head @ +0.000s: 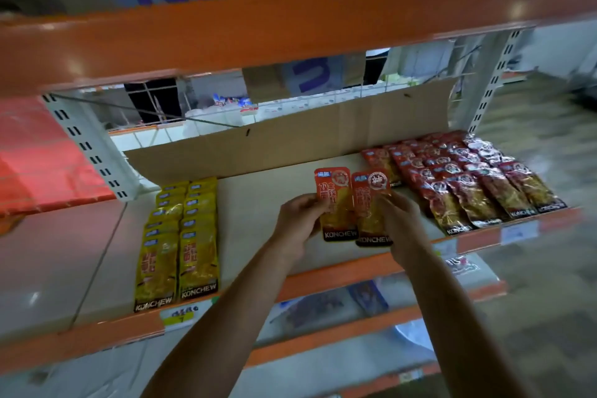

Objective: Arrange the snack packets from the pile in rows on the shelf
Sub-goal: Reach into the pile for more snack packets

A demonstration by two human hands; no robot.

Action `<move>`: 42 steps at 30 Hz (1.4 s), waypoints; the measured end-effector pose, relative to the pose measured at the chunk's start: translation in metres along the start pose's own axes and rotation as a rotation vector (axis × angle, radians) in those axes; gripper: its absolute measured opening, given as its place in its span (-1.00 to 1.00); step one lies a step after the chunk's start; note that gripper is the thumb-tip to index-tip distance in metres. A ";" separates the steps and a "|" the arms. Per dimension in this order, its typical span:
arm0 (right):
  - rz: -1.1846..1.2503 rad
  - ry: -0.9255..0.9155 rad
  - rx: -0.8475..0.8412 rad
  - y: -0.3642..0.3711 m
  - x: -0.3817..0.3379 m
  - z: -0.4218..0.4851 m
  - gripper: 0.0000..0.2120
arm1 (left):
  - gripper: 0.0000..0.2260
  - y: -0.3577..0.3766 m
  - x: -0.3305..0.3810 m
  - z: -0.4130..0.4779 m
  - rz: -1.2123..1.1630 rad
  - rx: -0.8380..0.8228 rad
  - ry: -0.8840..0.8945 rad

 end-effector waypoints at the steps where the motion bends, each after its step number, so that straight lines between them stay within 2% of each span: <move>1: 0.001 0.009 0.022 -0.007 0.000 0.005 -0.86 | -0.97 0.005 0.001 0.007 0.010 -0.009 0.003; 4: -0.005 0.005 0.081 -0.029 -0.004 0.025 -0.90 | -0.97 0.024 0.002 0.033 0.032 -0.029 -0.002; 8: -0.105 -0.054 0.214 -0.062 -0.009 0.052 -0.81 | -0.98 0.056 -0.008 0.067 0.055 -0.051 -0.053; 11: -0.179 -0.078 0.347 -0.094 -0.007 0.072 -0.90 | -0.95 0.076 -0.022 0.087 0.054 -0.045 -0.086; 13: -0.216 -0.082 0.427 -0.112 -0.008 0.079 -0.79 | -0.92 0.085 -0.028 0.096 0.083 -0.026 -0.099; 16: -0.247 -0.115 0.456 -0.126 -0.021 0.087 -0.67 | -0.88 0.095 -0.031 0.110 0.160 0.035 -0.063; 21: -0.330 -0.158 0.385 -0.136 -0.042 0.111 -0.60 | -0.95 0.110 -0.028 0.127 0.232 0.156 -0.014; 29: -0.410 -0.180 0.222 -0.137 -0.048 0.144 -0.60 | -0.89 0.122 -0.022 0.127 0.386 0.313 0.038; 34: -0.428 -0.163 0.126 -0.133 -0.042 0.151 -0.59 | -0.91 0.126 -0.018 0.126 0.426 0.341 0.077; 39: -0.464 -0.183 0.083 -0.131 -0.041 0.153 -0.59 | -0.90 0.131 -0.013 0.127 0.586 0.374 0.138; 42: -0.486 -0.182 0.053 -0.129 -0.041 0.152 -0.58 | -0.82 0.131 -0.007 0.124 0.705 0.401 0.176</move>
Point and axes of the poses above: each hand's wrist, its own z-axis towards the middle knuckle, its own y-axis out of the palm, x = y × z, the point moved 9 cm from there along z, towards the middle knuckle, and after that the axes turned 2 degrees about x, right-handed, at the moved point
